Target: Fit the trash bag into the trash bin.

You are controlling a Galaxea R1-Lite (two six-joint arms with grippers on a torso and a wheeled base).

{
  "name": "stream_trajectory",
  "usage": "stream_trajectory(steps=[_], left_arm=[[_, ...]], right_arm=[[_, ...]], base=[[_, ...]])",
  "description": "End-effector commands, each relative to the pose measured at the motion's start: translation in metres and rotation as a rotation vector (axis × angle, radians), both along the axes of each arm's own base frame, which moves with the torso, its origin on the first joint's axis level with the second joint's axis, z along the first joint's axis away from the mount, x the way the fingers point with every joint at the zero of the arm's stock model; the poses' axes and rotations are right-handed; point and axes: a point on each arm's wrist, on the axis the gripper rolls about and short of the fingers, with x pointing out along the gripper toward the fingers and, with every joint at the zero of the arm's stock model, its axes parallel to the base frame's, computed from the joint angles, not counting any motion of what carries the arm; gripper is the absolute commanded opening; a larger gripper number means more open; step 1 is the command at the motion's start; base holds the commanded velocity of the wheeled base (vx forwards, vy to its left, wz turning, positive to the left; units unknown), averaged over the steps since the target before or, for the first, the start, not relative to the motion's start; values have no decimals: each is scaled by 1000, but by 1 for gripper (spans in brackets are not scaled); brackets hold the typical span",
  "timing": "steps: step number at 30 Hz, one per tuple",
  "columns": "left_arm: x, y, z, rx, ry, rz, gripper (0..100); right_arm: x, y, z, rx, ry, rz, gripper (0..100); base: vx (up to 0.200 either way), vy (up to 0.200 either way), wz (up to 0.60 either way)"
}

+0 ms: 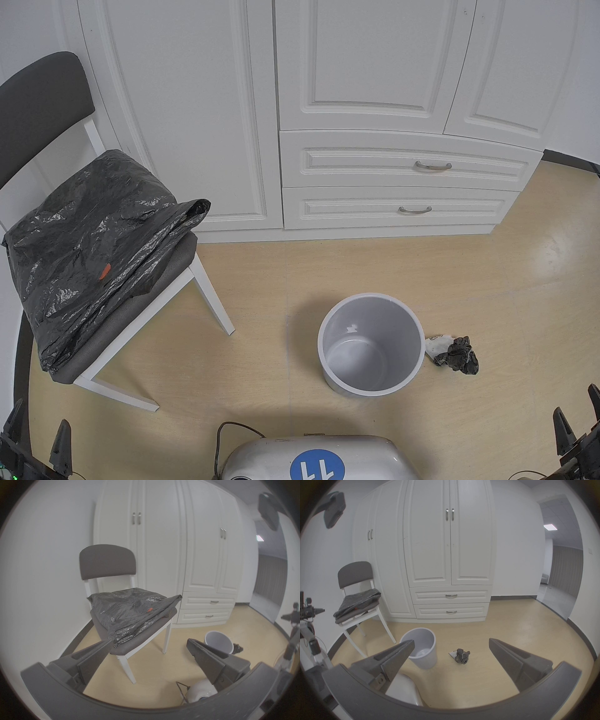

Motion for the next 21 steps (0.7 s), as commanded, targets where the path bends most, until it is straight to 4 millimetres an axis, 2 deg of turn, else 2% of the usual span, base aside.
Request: stream_trajectory(steps=[1, 9, 11, 13, 15, 16, 17, 21], left_arm=[[0, 1, -5, -47, -2, 29, 100], [0, 1, -5, -43, -4, 33, 100], [0, 1, -4, -20, -10, 32, 100], [-6, 1, 21, 19, -156, 34, 100], [-6, 1, 21, 19, -156, 34, 100], [-25, 0, 77, 0, -362, -27, 100], [-23, 1, 91, -3, -319, -67, 100], [-3, 1, 105, -2, -65, -81, 100]], right_arm=[[0, 0, -5, 29, -3, -12, 100], [0, 0, -5, 24, -1, -9, 100], [-1, 0, 0, -11, -32, -5, 100], [-7, 1, 26, -49, -175, 25, 100], [-7, 1, 26, -49, -175, 25, 100], [-14, 4, 61, -104, -261, 124, 100], [-10, 5, 76, -117, -233, 143, 100], [20, 5, 95, -98, -36, 145, 100]], base=[[0, 0, 0], [0, 0, 0], [0, 0, 0], [0, 0, 0], [0, 0, 0], [0, 0, 0], [0, 0, 0], [0, 0, 0]])
